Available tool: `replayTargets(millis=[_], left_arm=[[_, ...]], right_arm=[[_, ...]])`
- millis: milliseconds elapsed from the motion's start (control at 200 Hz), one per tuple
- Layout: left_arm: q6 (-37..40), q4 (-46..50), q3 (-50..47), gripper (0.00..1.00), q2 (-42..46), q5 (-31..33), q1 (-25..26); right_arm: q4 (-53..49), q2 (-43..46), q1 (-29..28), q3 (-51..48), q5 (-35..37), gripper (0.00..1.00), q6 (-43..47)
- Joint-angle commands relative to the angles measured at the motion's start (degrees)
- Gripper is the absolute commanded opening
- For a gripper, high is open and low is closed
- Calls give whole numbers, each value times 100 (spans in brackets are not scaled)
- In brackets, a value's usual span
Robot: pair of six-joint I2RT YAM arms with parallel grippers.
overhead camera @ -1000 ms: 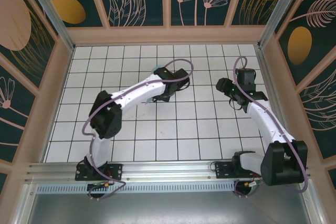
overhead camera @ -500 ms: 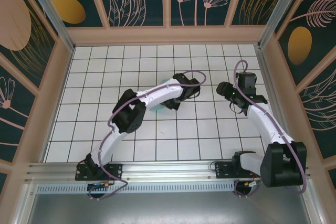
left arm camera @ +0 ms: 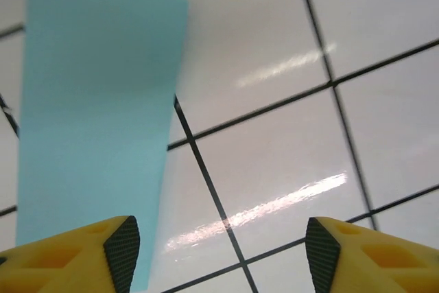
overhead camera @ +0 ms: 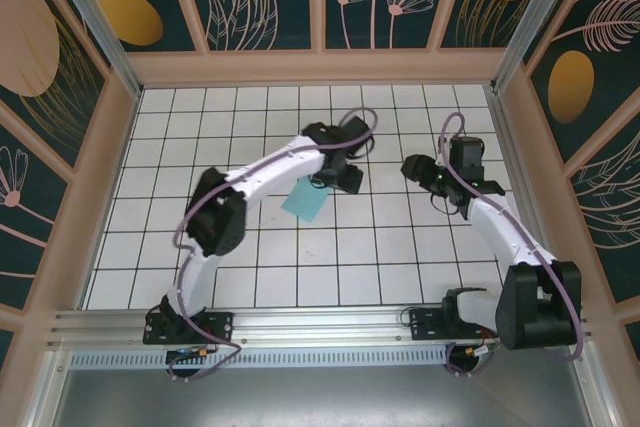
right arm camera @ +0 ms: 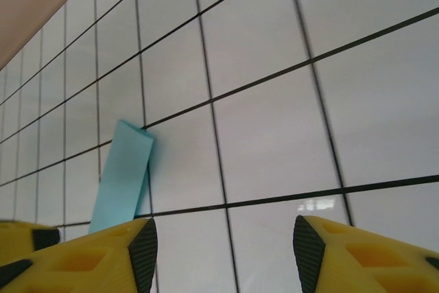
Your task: Fold a paper plane with a square sheet of paper (fold left side to right side)
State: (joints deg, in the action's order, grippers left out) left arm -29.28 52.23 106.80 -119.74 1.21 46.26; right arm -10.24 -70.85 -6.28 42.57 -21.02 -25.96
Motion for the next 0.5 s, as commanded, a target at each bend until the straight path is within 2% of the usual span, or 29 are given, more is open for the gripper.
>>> replayTargets(millis=[0,145,255,390,495], left_arm=[[-36,-1458,-1108,71,1148,-766,-732],[-451,-3137,-3023,73,2415,-1567,-1738],[-807,-4246,-4258,74,3077,-1936,-2266],[-896,-4660,-4918,77,3481,-1872,-2542],[-875,-4722,-5073,79,3666,-1814,-2651]], right_arm=[[567,-415,-432,34,-403,58,-400],[795,-1313,-1191,523,-24,63,-817],[392,-2128,-1697,1305,595,75,-897],[12,-3002,-2119,2141,1235,95,-1014],[-276,-3488,-2329,2655,1659,99,-1073]])
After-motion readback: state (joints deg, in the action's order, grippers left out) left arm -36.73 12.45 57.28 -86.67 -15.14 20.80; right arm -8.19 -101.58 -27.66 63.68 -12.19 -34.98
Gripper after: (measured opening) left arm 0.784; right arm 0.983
